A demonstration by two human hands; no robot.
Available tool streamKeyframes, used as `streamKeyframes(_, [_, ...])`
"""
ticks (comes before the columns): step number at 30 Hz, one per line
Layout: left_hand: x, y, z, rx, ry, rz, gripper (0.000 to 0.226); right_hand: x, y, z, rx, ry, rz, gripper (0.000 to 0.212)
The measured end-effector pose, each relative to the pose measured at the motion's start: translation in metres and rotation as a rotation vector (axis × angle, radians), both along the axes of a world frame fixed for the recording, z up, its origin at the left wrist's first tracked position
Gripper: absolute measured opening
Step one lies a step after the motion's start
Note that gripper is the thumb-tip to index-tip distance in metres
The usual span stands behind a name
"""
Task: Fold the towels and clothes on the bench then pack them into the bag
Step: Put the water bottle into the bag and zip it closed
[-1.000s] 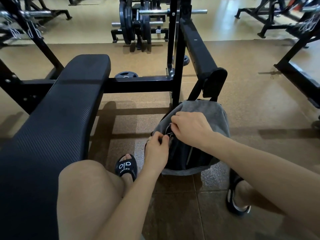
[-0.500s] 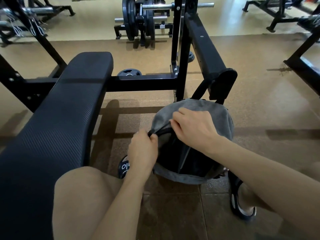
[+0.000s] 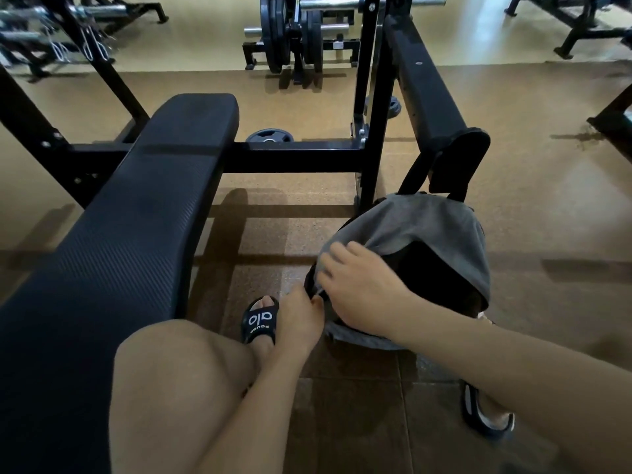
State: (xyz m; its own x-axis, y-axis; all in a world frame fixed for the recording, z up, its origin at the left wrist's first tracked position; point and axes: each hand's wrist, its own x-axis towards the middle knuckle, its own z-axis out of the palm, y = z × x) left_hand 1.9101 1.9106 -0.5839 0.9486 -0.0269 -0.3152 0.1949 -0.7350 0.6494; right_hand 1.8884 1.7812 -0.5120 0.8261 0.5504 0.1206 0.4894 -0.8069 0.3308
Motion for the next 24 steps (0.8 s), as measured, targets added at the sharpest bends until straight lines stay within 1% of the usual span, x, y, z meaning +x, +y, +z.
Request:
streamKeyframes(2, [0.0,0.0,-0.002,-0.041,0.016,0.019,0.01,0.009,0.006,-0.014,-0.224,0.094,0.02,0.035])
streamKeyframes(3, [0.001,0.001,-0.003,-0.063,0.017,0.026,0.013,0.015,0.006,-0.017,-0.284,0.124,0.025,0.033])
streamKeyframes(4, [0.002,0.001,-0.003,-0.072,0.018,0.025,0.016,0.021,0.004,-0.017,-0.301,0.151,0.025,0.029])
streamKeyframes(6, [0.006,0.002,-0.004,-0.055,0.019,0.012,0.023,0.032,0.0,-0.014,-0.249,0.192,0.022,0.021])
streamKeyframes(8, [0.012,0.003,-0.006,-0.002,0.012,-0.022,0.023,0.041,-0.003,-0.01,-0.168,0.224,0.025,0.014])
streamKeyframes(11, [0.027,0.008,-0.018,0.144,0.032,-0.084,0.013,0.046,-0.005,-0.007,-0.058,0.211,0.017,0.009])
streamKeyframes(13, [0.036,0.013,-0.032,0.226,0.098,-0.111,0.003,0.05,-0.009,-0.008,0.005,0.2,0.012,0.007])
streamKeyframes(14, [0.039,0.014,-0.041,0.26,0.14,-0.11,0.007,0.051,-0.01,-0.007,0.03,0.202,0.007,0.006])
streamKeyframes(16, [0.043,0.013,-0.054,0.291,0.165,-0.129,0.016,0.052,-0.013,-0.008,0.055,0.196,-0.002,0.008])
streamKeyframes(17, [0.045,0.012,-0.061,0.295,0.162,-0.138,0.019,0.051,-0.013,-0.009,0.052,0.2,-0.007,0.008])
streamKeyframes(21, [0.048,0.009,-0.068,0.26,0.248,-0.119,0.026,0.045,-0.015,-0.015,0.024,0.23,-0.029,0.012])
streamKeyframes(24, [0.044,0.011,-0.064,0.368,0.267,-0.153,0.033,0.038,-0.021,-0.011,0.021,0.201,-0.019,0.014])
